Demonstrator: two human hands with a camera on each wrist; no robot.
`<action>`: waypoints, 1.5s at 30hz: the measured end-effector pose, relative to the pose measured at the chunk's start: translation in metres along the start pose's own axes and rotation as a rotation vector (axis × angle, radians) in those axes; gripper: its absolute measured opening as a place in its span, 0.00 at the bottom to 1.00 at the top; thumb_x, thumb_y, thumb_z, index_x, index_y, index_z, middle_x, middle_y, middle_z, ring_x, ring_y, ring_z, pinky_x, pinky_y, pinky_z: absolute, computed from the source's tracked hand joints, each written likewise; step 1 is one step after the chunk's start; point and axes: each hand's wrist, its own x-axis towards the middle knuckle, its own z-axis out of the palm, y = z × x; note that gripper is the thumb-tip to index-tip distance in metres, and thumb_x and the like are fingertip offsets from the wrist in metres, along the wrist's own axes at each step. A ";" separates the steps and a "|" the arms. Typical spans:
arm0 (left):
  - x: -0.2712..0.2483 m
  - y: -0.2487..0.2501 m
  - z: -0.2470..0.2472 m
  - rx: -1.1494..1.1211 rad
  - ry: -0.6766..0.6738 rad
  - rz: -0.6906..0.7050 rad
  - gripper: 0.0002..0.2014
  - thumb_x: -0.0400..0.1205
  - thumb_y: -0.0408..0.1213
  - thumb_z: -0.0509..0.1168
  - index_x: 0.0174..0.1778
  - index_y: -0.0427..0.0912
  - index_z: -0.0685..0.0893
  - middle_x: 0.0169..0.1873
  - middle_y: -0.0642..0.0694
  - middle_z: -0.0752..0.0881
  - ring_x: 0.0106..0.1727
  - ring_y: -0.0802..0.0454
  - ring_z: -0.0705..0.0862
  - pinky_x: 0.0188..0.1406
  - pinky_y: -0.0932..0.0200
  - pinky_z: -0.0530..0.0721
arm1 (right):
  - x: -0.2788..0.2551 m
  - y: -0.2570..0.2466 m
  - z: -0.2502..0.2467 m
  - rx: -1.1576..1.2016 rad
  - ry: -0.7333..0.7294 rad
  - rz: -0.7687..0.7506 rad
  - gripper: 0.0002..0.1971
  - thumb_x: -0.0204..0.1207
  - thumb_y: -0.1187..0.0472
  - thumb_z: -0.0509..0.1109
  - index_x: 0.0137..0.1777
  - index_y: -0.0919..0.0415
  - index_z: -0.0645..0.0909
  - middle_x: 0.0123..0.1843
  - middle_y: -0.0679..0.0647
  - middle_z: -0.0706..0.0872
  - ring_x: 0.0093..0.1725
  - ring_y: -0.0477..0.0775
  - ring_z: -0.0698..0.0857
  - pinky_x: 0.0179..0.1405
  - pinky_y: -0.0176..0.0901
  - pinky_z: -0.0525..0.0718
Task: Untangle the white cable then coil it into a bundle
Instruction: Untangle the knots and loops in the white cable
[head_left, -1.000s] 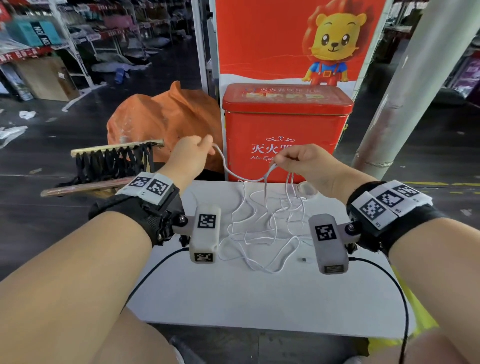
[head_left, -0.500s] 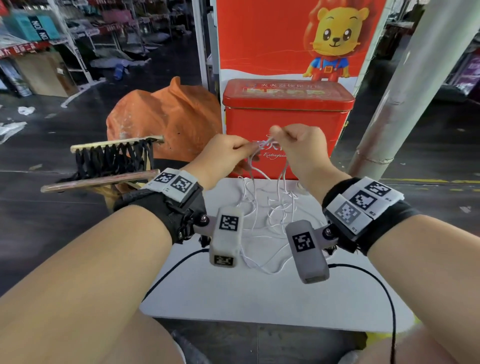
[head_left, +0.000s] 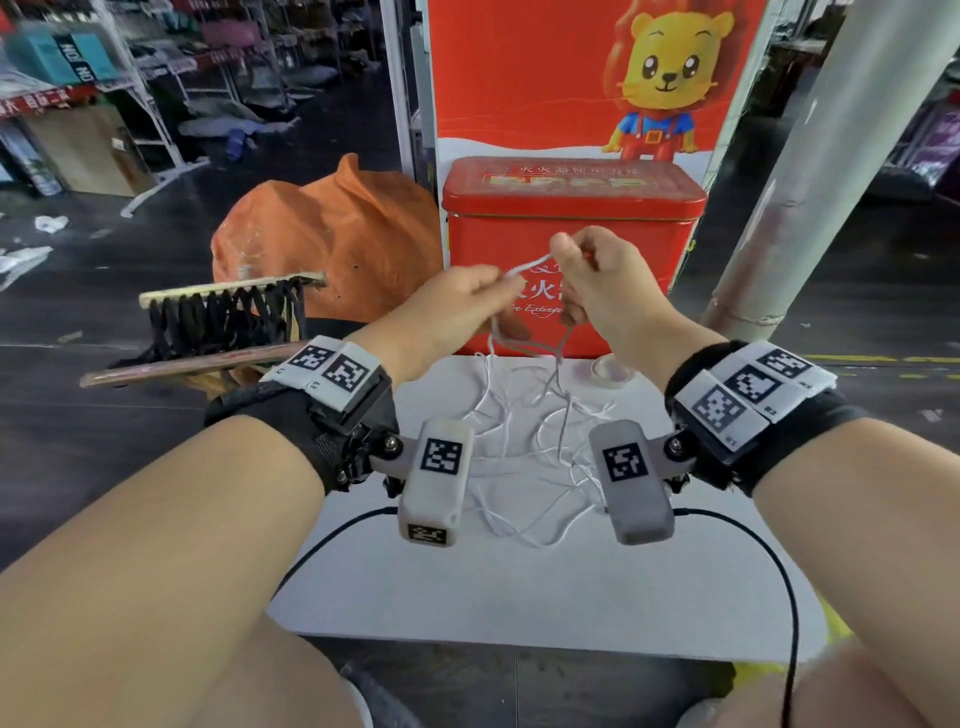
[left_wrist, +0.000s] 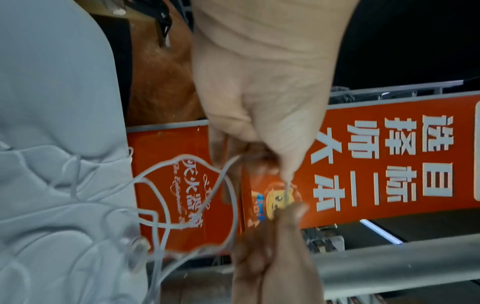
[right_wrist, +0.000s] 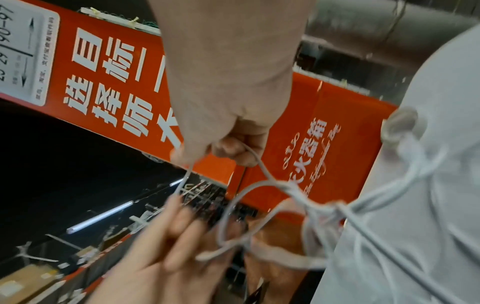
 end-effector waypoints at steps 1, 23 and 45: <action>0.001 0.000 -0.004 -0.041 0.082 -0.006 0.20 0.85 0.51 0.60 0.34 0.39 0.78 0.37 0.30 0.83 0.41 0.44 0.86 0.63 0.47 0.80 | 0.000 0.003 -0.003 -0.095 -0.033 -0.019 0.12 0.82 0.53 0.64 0.40 0.60 0.74 0.26 0.51 0.76 0.22 0.48 0.76 0.29 0.44 0.78; 0.002 -0.013 -0.028 -0.283 0.205 -0.149 0.13 0.89 0.34 0.53 0.45 0.38 0.82 0.28 0.50 0.66 0.26 0.58 0.63 0.21 0.68 0.63 | -0.003 0.032 -0.009 -0.346 -0.278 0.273 0.21 0.73 0.56 0.75 0.61 0.58 0.70 0.51 0.48 0.77 0.49 0.49 0.78 0.40 0.39 0.76; 0.001 0.010 -0.025 -0.905 0.164 -0.216 0.17 0.89 0.44 0.51 0.37 0.42 0.73 0.24 0.51 0.68 0.21 0.60 0.64 0.17 0.68 0.63 | 0.000 0.022 -0.025 -0.146 -0.164 0.437 0.13 0.84 0.47 0.58 0.58 0.56 0.72 0.32 0.55 0.80 0.24 0.49 0.74 0.22 0.37 0.74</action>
